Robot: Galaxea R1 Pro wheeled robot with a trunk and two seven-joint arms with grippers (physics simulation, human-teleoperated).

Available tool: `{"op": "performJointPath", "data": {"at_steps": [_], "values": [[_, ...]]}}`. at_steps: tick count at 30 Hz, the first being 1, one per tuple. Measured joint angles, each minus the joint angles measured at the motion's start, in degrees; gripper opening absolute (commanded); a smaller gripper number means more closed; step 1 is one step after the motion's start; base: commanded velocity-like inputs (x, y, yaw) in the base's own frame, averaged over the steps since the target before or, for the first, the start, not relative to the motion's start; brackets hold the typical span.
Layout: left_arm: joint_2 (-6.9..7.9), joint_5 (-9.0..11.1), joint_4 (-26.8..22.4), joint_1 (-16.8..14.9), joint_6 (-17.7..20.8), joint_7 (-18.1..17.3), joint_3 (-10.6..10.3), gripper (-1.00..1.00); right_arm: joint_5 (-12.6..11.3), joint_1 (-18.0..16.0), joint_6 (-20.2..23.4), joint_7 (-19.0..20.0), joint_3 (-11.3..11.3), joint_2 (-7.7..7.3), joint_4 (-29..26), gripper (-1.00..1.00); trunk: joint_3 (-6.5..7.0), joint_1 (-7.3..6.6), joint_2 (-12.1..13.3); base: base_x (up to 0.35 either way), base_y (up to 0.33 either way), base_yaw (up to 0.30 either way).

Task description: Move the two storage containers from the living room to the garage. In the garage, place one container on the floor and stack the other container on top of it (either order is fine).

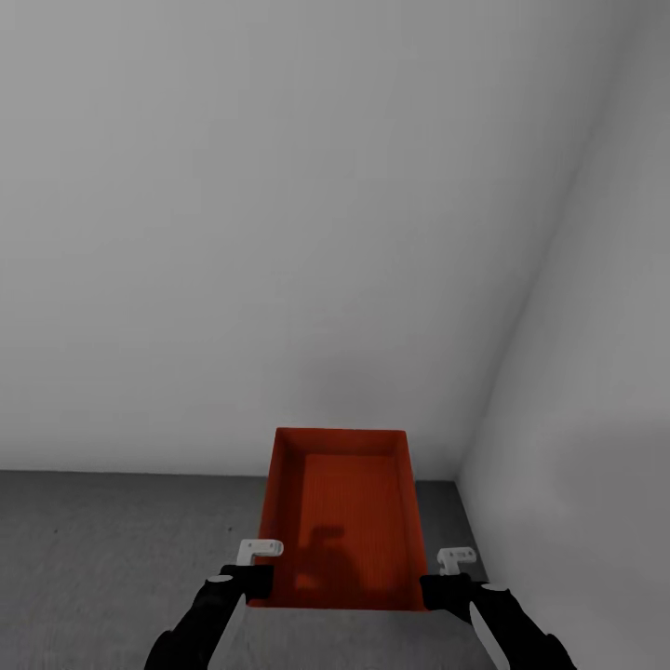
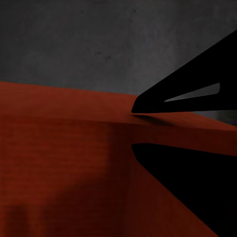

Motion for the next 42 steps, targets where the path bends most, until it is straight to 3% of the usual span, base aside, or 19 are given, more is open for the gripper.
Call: {"op": "performJointPath", "data": {"at_steps": [42], "values": [[0.02, 0.01, 0.00, 0.00, -0.01, 0.03, -0.08, -1.00, -0.01, 0.00, -0.26, 0.01, -0.02, 0.01, 0.19, -1.00, -11.45, 9.23, -16.86, 0.000, 0.000, -0.005]]}}
